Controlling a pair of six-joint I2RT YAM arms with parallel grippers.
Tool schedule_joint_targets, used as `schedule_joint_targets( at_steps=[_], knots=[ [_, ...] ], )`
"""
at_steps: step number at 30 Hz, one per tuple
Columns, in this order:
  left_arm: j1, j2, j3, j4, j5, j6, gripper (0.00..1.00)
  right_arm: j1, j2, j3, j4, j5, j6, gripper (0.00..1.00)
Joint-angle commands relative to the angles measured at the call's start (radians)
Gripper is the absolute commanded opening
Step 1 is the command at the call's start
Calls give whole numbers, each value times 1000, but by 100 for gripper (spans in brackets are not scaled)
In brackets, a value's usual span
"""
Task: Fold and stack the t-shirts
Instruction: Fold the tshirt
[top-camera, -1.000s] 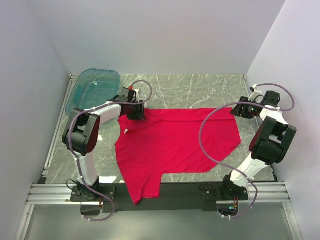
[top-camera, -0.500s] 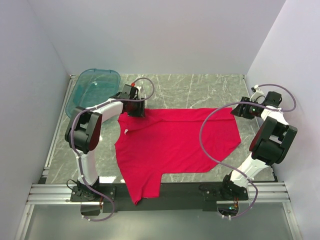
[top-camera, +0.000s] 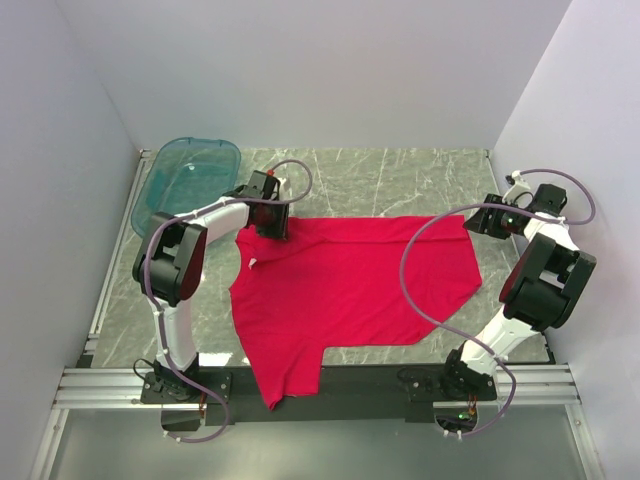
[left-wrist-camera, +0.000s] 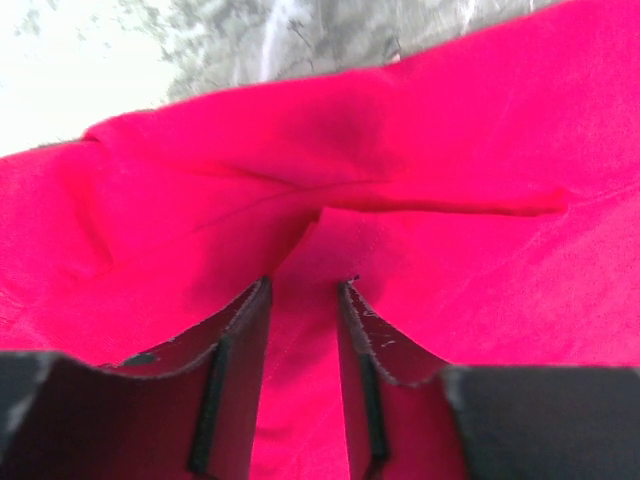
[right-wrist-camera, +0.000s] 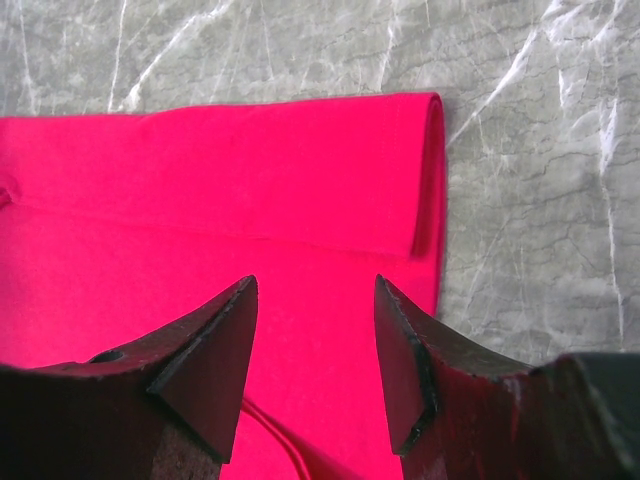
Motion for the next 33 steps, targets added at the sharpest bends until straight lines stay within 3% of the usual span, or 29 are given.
schedule_joint_targets(
  at_steps=[1,9,18,33],
  knots=[
    [-16,-20,29,-19,-1,24,38,-12,-22,4,3,-29,6,57],
    [-25,-20,29,-32,-4,28,33,-21,-26,4,2,-40,8,57],
    [-25,-51,26,-22,-24,26,1,-28,-25,4,2,-49,9,57],
    [-42,-203,-51,7,32,-3,0,-37,-28,2,2,-57,9,57]
  ],
)
